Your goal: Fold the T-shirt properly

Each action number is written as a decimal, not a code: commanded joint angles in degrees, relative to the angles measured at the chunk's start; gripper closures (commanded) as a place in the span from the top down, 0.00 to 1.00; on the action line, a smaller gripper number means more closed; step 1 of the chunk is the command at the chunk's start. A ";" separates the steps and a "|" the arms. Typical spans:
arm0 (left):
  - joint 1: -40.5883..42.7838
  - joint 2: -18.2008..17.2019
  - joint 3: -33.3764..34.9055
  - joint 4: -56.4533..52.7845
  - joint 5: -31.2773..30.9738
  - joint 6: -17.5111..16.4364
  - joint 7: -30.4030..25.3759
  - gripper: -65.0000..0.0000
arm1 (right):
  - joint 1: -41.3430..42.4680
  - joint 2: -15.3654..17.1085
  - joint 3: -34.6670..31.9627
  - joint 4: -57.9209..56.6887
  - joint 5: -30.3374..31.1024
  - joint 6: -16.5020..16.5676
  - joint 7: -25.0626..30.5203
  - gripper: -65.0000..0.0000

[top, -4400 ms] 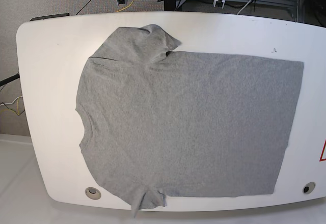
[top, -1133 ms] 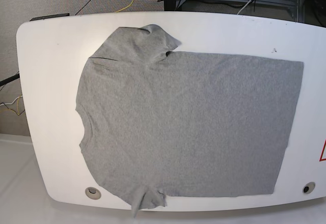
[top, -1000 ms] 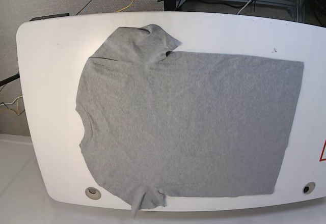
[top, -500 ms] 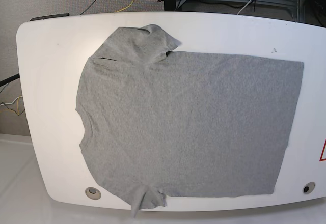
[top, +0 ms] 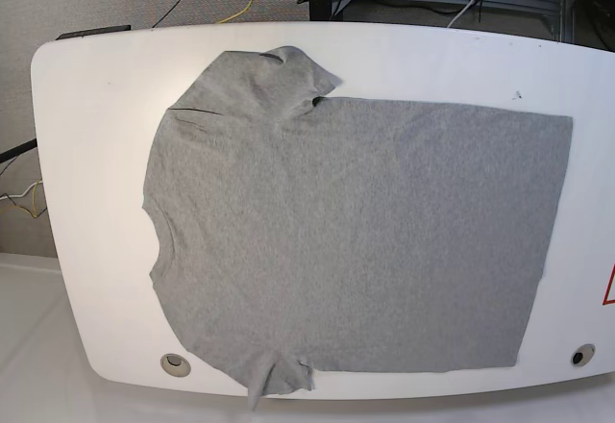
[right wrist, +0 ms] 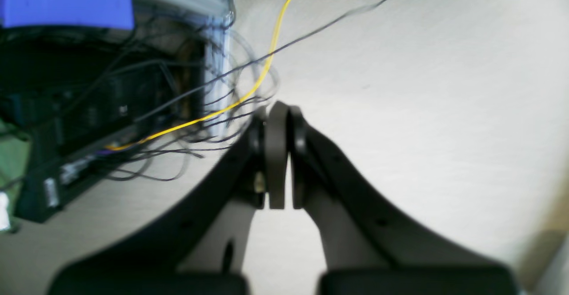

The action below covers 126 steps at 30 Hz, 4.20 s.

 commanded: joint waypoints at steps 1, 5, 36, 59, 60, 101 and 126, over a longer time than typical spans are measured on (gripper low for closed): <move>2.09 -0.62 -0.33 2.99 -0.06 0.05 0.29 0.00 | -2.52 1.36 1.06 3.37 0.56 -0.15 -0.47 0.01; 3.11 -1.11 -0.71 5.80 0.00 0.07 0.96 0.00 | -4.45 2.25 1.09 7.74 0.77 -0.07 -1.39 0.01; 0.02 -4.84 -9.06 22.94 -2.04 0.21 8.66 0.00 | -0.38 0.64 0.65 27.52 0.48 -0.86 -5.80 0.01; -3.45 -4.44 -22.60 26.33 -5.68 -1.51 12.75 0.29 | 6.99 -1.03 1.88 30.39 6.01 -1.11 -8.90 0.01; -4.81 -4.44 -22.73 26.27 -7.39 -1.57 12.75 0.31 | 8.34 -1.52 2.17 30.57 7.83 -1.06 -8.86 0.02; -19.54 -7.45 -28.94 27.19 -28.85 -6.78 18.81 0.35 | 26.11 -2.23 5.54 31.57 16.94 2.07 -17.79 0.49; -20.63 -7.93 -33.64 23.58 -26.56 -7.99 18.27 0.34 | 24.93 -2.36 2.91 28.57 18.39 6.50 -14.76 0.58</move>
